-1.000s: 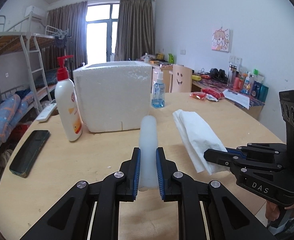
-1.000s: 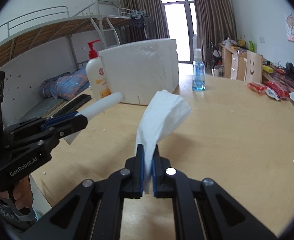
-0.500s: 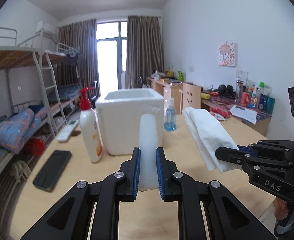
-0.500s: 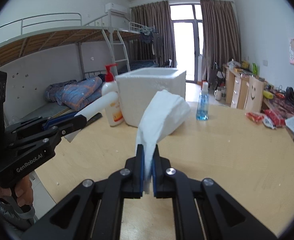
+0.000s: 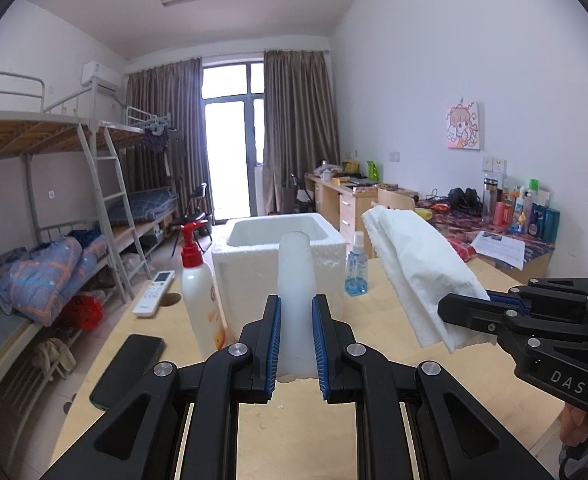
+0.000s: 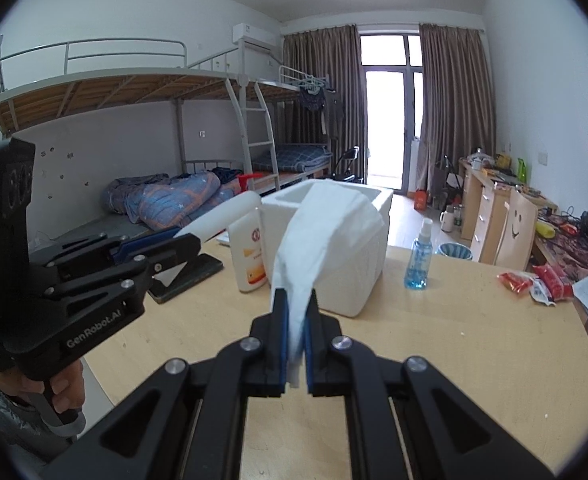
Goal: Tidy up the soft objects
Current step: 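Carry the foam tube and tissue with both tools over the white foam box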
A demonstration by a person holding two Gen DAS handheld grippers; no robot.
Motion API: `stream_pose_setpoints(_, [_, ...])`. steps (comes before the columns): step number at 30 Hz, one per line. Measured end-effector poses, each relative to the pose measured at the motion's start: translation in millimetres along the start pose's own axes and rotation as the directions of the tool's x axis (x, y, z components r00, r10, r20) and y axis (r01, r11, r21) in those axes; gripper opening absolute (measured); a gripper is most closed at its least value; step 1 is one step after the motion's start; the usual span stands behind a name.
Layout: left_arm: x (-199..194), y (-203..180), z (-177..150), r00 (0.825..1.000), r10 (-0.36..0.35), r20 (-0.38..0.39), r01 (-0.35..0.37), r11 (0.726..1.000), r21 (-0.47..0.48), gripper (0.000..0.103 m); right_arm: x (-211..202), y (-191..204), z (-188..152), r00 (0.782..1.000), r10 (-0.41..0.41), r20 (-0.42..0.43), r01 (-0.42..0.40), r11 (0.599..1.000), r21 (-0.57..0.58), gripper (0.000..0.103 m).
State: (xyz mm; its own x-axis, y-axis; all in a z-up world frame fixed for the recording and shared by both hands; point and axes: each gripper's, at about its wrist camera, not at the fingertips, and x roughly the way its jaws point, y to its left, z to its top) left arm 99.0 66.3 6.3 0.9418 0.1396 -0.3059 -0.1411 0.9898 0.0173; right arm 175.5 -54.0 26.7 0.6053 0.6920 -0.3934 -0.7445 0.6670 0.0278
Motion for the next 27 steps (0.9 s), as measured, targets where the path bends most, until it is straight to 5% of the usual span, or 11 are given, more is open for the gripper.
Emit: stream_pose_setpoints(27, [35, 15, 34, 1.000, 0.025, 0.000, -0.025, 1.000, -0.010, 0.017, 31, -13, 39, 1.000, -0.001, 0.000, 0.001, 1.000, -0.009, 0.009])
